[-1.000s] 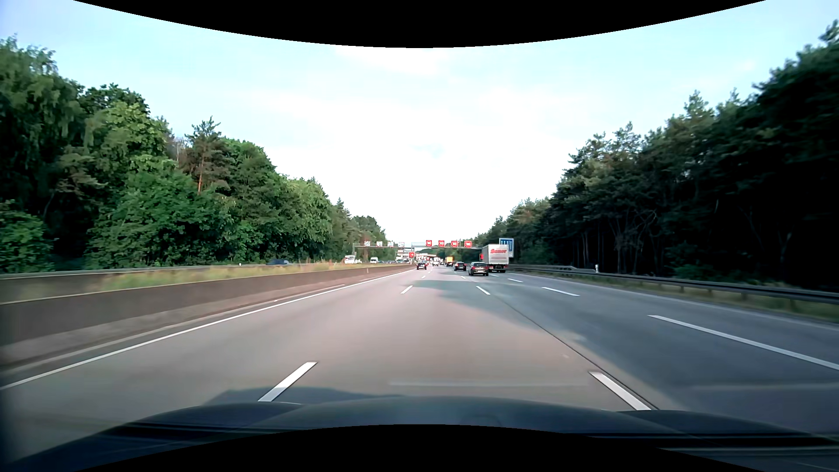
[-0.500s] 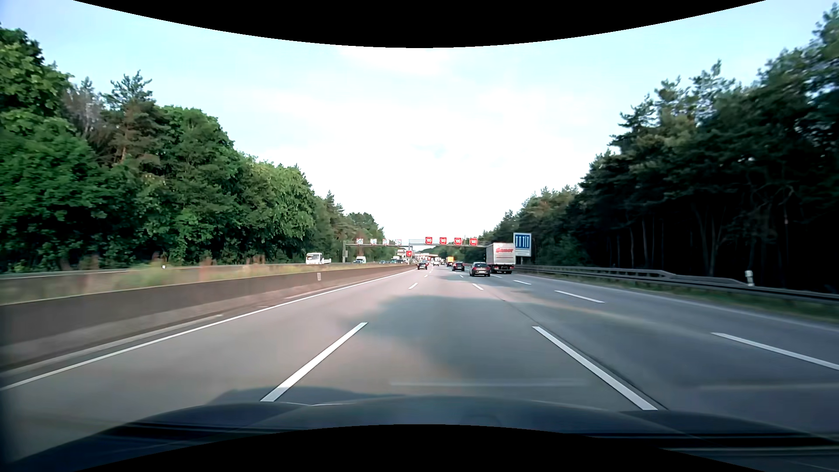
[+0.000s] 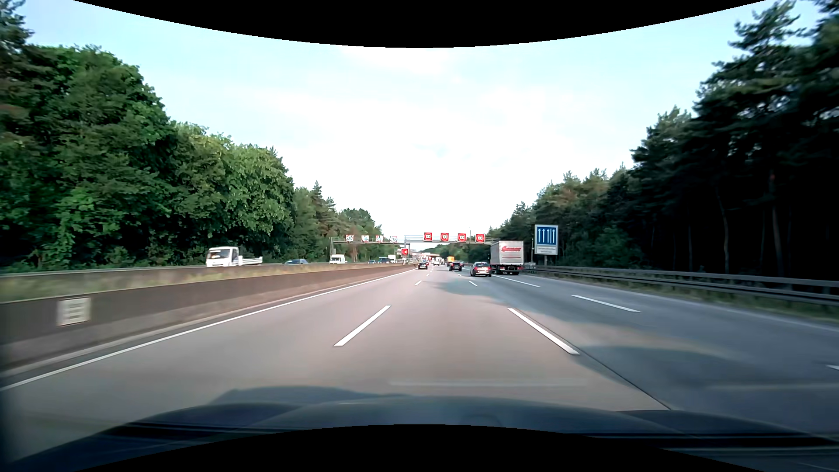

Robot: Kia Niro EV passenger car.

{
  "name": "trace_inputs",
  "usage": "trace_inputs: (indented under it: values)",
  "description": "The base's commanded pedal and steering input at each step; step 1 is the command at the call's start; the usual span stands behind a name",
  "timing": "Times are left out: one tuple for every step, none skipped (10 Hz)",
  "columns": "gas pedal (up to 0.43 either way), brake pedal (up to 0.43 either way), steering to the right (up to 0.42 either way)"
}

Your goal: Follow the waypoints while adhering to traffic rules and regulations

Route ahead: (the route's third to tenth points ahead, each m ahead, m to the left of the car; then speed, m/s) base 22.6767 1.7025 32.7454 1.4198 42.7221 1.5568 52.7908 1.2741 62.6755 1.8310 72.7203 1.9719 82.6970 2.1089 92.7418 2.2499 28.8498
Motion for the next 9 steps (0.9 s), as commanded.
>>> trace_inputs:
  values:
    - [0.15,0.0,-0.003]
    - [0.15,0.0,-0.003]
    - [0.15,0.0,-0.003]
    - [0.15,0.0,-0.003]
    - [0.138,0.0,-0.003]
    - [0.138,0.0,-0.003]
    - [0.138,0.0,-0.003]
    - [0.138,0.0,-0.003]
    - [0.138,0.0,-0.003]
